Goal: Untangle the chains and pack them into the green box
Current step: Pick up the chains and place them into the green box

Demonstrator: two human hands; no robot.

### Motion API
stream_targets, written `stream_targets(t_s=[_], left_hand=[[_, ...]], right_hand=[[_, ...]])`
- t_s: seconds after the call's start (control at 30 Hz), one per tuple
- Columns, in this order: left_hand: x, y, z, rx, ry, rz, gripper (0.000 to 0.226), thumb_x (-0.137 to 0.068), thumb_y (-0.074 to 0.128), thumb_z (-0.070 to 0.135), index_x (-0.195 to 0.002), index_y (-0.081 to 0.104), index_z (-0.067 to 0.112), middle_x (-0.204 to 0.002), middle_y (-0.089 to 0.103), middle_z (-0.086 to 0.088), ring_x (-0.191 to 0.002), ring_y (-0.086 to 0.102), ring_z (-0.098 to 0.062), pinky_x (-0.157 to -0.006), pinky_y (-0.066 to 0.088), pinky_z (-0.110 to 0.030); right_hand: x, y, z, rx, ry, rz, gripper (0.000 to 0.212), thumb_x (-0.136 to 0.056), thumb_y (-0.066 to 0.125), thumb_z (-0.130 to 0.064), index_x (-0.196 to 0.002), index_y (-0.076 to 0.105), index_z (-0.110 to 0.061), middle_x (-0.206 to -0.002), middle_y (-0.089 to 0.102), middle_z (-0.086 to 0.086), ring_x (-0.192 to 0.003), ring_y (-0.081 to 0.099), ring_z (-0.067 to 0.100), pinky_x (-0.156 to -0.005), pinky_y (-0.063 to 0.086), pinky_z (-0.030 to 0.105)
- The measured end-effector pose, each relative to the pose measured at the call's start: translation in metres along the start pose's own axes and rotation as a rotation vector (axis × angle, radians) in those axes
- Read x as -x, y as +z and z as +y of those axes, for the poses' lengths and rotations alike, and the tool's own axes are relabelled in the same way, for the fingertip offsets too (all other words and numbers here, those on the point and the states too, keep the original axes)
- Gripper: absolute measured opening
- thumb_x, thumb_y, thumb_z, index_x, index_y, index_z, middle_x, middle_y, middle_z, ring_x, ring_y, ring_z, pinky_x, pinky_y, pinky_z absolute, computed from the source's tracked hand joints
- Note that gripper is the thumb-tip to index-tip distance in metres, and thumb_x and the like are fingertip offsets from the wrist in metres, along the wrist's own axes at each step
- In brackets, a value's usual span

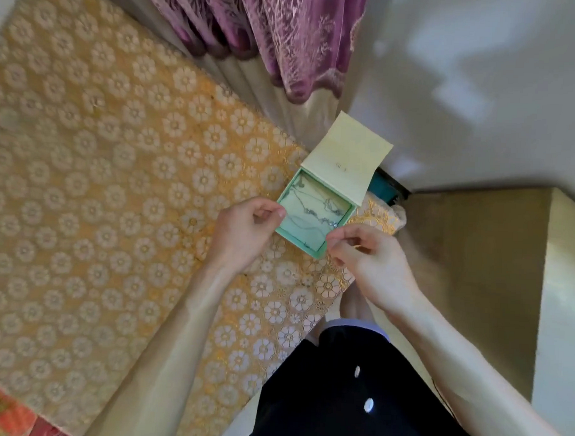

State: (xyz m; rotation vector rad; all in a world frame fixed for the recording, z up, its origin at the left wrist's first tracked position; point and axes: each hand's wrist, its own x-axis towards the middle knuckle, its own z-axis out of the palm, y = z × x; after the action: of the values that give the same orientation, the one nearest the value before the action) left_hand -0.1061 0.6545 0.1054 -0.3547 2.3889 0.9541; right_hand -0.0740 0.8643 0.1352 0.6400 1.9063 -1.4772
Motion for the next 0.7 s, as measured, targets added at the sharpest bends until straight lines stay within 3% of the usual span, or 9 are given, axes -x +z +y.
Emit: stream_targets(t_s=[0.1,0.2,0.3,0.37,0.47,0.6,0.7], left_hand=[[-0.001,-0.004,0.002,-0.139,0.091,0.014,0.019,-0.098,0.061,0.036,-0.111,0.073,0.028,-0.097,0.067,0.019,-0.074,0.054,0.011,-0.059,0.041,-0.007],[-0.002,-0.009,0.003,-0.26,0.189,0.042,0.017,-0.097,0.062,0.038,-0.107,0.072,0.029,-0.098,0.065,0.014,-0.075,0.056,-0.004,-0.064,0.053,-0.029],[-0.006,-0.011,0.004,-0.308,0.251,0.077,0.017,-0.096,0.062,0.037,-0.105,0.072,0.025,-0.097,0.058,0.012,-0.081,0.058,-0.01,-0.065,0.052,-0.031],[-0.008,-0.011,0.005,-0.363,0.277,0.094,0.02,-0.097,0.062,0.038,-0.106,0.072,0.023,-0.103,0.059,0.008,-0.077,0.054,-0.012,-0.057,0.042,-0.027],[-0.007,-0.006,0.005,-0.433,0.308,0.106,0.019,-0.096,0.064,0.035,-0.105,0.072,0.02,-0.113,0.058,0.001,-0.073,0.046,-0.01,-0.05,0.026,-0.018],[-0.008,0.005,-0.002,-0.513,0.324,0.121,0.017,-0.095,0.065,0.03,-0.098,0.071,0.015,-0.115,0.056,-0.005,-0.083,0.058,-0.02,-0.057,0.039,-0.028],[-0.008,0.01,-0.001,-0.505,0.332,0.166,0.014,-0.092,0.068,0.026,-0.096,0.065,0.014,-0.113,0.057,-0.006,-0.083,0.06,-0.022,-0.054,0.038,-0.026]], right_hand=[[0.0,0.008,0.001,-0.005,0.017,-0.015,0.009,-0.089,0.067,-0.019,-0.087,0.073,-0.026,-0.076,0.07,-0.008,-0.071,0.064,0.009,-0.071,0.052,0.023],[0.003,0.016,0.002,-0.001,0.009,-0.003,0.01,-0.089,0.068,-0.019,-0.086,0.074,-0.028,-0.079,0.071,-0.008,-0.076,0.068,0.016,-0.078,0.055,0.033],[0.005,0.022,0.0,-0.035,-0.006,0.028,0.01,-0.09,0.07,-0.02,-0.087,0.074,-0.029,-0.084,0.072,-0.008,-0.081,0.069,0.027,-0.081,0.057,0.041],[0.004,0.024,0.001,-0.037,-0.01,0.05,0.01,-0.089,0.07,-0.02,-0.087,0.075,-0.029,-0.084,0.072,-0.012,-0.08,0.068,0.028,-0.08,0.056,0.042],[-0.002,0.024,0.011,0.038,-0.006,0.091,0.009,-0.089,0.071,-0.025,-0.088,0.074,-0.033,-0.085,0.072,-0.019,-0.076,0.069,0.012,-0.078,0.057,0.034],[-0.005,0.023,0.024,0.184,0.023,0.135,0.007,-0.089,0.071,-0.03,-0.088,0.072,-0.037,-0.087,0.071,-0.019,-0.074,0.063,-0.004,-0.063,0.042,0.009],[-0.004,0.024,0.027,0.195,0.025,0.153,0.006,-0.088,0.073,-0.029,-0.088,0.073,-0.035,-0.084,0.071,-0.02,-0.077,0.062,-0.006,-0.062,0.043,0.005]])
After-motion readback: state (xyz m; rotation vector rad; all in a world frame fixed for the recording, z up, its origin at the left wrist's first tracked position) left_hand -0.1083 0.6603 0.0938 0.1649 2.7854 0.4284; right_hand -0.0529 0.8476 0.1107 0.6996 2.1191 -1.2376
